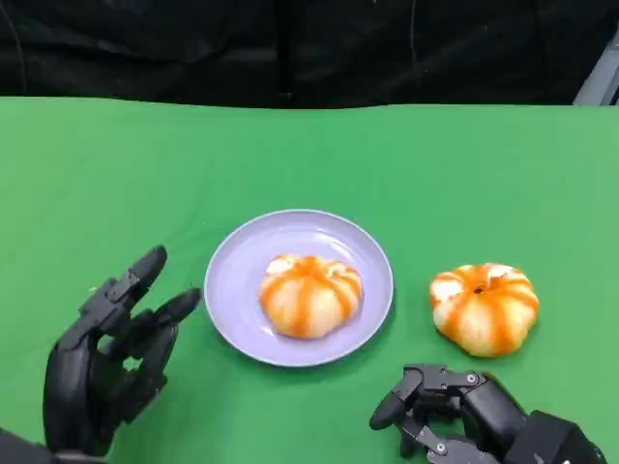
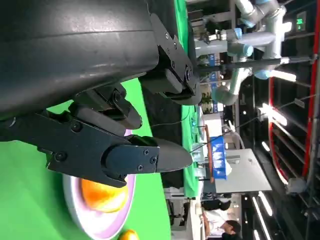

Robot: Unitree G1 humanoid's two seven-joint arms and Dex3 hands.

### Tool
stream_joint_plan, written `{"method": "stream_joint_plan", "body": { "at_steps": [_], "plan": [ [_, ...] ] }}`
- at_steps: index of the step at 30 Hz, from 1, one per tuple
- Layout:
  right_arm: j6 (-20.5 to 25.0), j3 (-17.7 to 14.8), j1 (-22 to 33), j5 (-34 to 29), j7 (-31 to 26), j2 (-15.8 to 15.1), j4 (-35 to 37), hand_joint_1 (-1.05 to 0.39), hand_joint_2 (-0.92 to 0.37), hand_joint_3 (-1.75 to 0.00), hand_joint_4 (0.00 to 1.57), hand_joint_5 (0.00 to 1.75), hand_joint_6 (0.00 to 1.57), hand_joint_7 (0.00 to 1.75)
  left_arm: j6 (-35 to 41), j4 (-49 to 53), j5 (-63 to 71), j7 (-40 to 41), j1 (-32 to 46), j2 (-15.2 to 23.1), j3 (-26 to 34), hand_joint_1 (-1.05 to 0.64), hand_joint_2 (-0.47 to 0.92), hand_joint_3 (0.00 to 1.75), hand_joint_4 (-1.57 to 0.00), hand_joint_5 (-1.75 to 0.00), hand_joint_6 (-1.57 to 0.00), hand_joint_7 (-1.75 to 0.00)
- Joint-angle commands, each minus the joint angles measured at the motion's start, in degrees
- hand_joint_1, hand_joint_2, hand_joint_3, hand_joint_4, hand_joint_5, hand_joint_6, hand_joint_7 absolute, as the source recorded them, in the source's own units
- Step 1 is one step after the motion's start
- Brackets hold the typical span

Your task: Grasp the bread from the table and place it into the plate.

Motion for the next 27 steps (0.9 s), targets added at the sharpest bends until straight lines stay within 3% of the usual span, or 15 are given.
{"method": "stream_joint_plan", "body": {
  "at_steps": [1,27],
  "plan": [
    [-0.87,-0.49,0.32,0.91,0.31,-0.81,-0.11,-0.15,-0.92,-0.47,0.66,1.52,0.8,0.97,-1.37,0.81,-0.01,-0.37,0.19,0.29,0.8,-0.53,0.92,0.37,-0.85,-0.05,-0.61,-0.02],
    [-0.05,-0.73,0.77,0.63,0.77,-0.96,-1.2,-0.16,-0.92,-0.47,0.67,1.5,0.81,0.94,-1.69,1.51,0.08,2.7,2.03,-1.88,4.39,-0.45,0.92,0.36,-0.95,-0.06,-0.7,-0.03]
  ]
}}
